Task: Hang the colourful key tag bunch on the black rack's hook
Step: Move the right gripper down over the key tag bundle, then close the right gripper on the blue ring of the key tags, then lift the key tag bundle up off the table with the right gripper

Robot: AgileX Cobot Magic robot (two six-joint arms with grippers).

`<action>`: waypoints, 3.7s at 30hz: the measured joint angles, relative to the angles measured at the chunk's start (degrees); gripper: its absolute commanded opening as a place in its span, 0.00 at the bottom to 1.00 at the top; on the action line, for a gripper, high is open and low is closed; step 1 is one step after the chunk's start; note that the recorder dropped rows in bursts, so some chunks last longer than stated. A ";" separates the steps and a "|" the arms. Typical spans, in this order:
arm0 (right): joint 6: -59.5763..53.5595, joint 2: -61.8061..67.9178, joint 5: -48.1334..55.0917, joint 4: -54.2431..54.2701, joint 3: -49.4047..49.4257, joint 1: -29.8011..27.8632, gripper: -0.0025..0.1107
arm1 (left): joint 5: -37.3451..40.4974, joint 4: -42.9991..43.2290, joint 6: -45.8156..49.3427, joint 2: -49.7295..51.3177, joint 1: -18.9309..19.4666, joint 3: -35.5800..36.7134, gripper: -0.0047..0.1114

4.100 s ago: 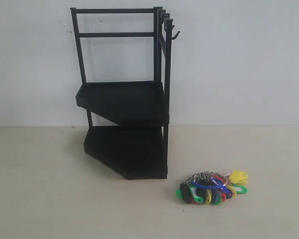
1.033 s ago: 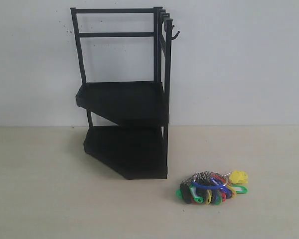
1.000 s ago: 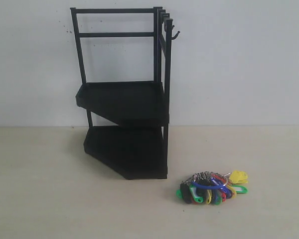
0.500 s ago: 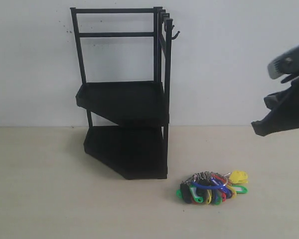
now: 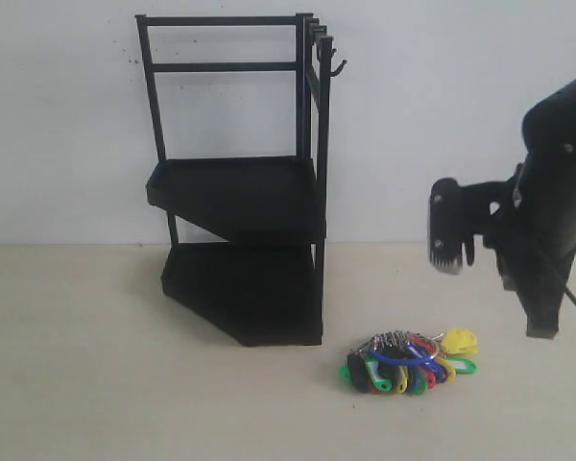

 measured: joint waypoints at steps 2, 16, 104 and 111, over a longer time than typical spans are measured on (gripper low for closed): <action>-7.54 2.32 3.66 5.93 -1.46 0.05 0.02 | 0.00 0.00 0.00 0.00 0.00 0.00 0.08; -5.53 8.18 -2.47 13.10 -2.35 1.75 0.22 | 0.00 0.00 0.00 0.00 0.00 0.00 0.08; 31.03 -1.23 -24.21 44.10 -2.35 -8.09 0.02 | 0.10 0.00 0.00 0.00 0.00 0.00 0.08; 29.24 -6.25 -24.23 47.42 -2.35 -8.20 0.02 | 0.10 0.00 0.00 0.00 0.00 0.00 0.08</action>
